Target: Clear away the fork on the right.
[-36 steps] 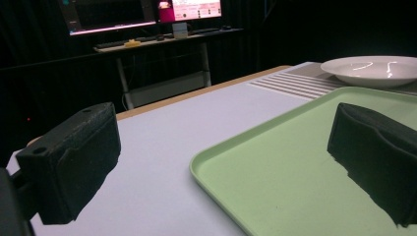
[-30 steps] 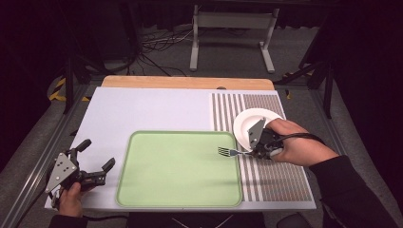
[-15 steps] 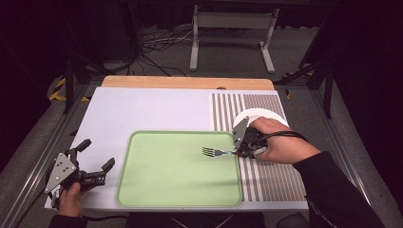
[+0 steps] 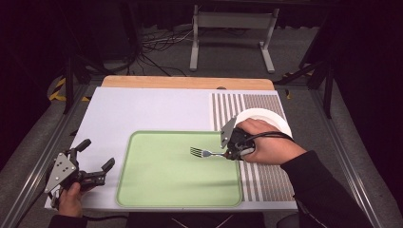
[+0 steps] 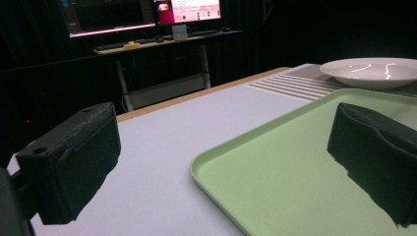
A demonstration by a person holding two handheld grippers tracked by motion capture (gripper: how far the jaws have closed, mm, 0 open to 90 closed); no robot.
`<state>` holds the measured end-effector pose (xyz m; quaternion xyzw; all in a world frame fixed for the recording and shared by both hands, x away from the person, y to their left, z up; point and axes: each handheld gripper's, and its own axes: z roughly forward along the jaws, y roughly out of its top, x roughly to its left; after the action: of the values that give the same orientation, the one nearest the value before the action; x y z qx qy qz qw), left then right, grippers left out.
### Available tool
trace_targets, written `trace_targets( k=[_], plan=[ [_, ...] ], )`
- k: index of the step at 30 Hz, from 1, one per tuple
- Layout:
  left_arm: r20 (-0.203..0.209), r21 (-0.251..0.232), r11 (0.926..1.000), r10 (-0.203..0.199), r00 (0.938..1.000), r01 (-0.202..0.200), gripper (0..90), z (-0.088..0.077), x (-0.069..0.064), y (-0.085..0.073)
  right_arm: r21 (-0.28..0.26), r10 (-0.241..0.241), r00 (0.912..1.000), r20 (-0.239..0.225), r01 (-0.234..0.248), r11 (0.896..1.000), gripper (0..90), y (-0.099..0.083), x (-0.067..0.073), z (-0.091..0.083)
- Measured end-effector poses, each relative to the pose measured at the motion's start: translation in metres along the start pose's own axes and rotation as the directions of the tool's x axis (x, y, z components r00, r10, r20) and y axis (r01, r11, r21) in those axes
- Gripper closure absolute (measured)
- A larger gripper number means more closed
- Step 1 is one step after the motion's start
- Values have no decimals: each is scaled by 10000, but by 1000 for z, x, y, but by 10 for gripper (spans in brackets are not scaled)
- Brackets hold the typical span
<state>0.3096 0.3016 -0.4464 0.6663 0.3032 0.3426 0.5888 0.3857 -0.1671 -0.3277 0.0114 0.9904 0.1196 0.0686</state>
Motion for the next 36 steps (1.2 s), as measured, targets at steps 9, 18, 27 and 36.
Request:
trace_targets(
  k=[9,18,27,36],
  plan=[
    [29,19,10000,25,10000,-25,2,0,0,0,-49,2475,9688,107,-2475,9689,778,12,6,4],
    [43,7,10000,20,10000,-20,2,0,0,0,-305,4282,9036,-159,-4285,9030,777,15,6,8],
    [42,11,10000,25,10000,-25,3,0,0,0,-585,5624,8269,-12,-5615,8254,777,14,8,11],
    [46,3,10000,25,10000,-25,2,0,0,0,-455,6345,7729,53,-6337,7722,776,13,10,19]
  ],
)
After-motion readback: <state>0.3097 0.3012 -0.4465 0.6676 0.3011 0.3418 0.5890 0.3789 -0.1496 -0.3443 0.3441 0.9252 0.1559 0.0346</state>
